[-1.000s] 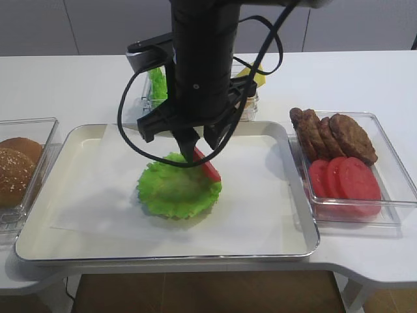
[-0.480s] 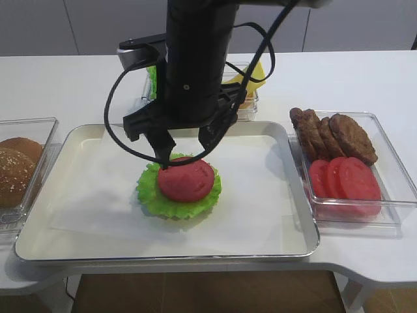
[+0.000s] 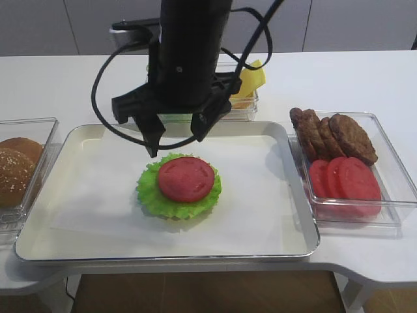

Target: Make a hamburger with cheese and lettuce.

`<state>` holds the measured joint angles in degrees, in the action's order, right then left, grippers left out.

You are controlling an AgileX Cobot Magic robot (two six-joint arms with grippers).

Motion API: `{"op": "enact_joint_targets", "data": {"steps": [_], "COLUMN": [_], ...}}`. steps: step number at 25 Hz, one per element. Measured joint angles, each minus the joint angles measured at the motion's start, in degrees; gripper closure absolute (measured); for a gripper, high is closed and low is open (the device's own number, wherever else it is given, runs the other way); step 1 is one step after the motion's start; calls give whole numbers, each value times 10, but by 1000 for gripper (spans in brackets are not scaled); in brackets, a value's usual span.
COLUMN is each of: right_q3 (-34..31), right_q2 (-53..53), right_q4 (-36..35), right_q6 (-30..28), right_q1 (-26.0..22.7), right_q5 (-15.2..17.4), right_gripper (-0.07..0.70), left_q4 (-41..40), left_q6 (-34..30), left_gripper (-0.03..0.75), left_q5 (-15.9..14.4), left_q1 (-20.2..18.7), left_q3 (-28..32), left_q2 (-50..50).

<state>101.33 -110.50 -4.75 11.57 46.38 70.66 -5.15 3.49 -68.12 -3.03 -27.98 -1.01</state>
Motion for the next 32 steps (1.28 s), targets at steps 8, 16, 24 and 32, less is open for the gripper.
{"op": "enact_joint_targets", "data": {"steps": [8, 16, 24, 32], "right_q3": [25, 25, -9, -110], "right_q2": [2, 17, 78, 171], "right_q4": [19, 52, 97, 74], "right_q6": [1, -7, -10, -17], "right_q1": [0, 0, -11, -117], "right_q5": [2, 3, 5, 5], "right_gripper": [101, 106, 107, 112], "left_q4": [0, 0, 0, 0], "left_q6": [0, 0, 0, 0], "left_gripper": [363, 363, 363, 363], "left_q5": [0, 0, 0, 0], "left_q1": [0, 0, 0, 0], "left_q3": [0, 0, 0, 0], "left_q2": [0, 0, 0, 0]}}
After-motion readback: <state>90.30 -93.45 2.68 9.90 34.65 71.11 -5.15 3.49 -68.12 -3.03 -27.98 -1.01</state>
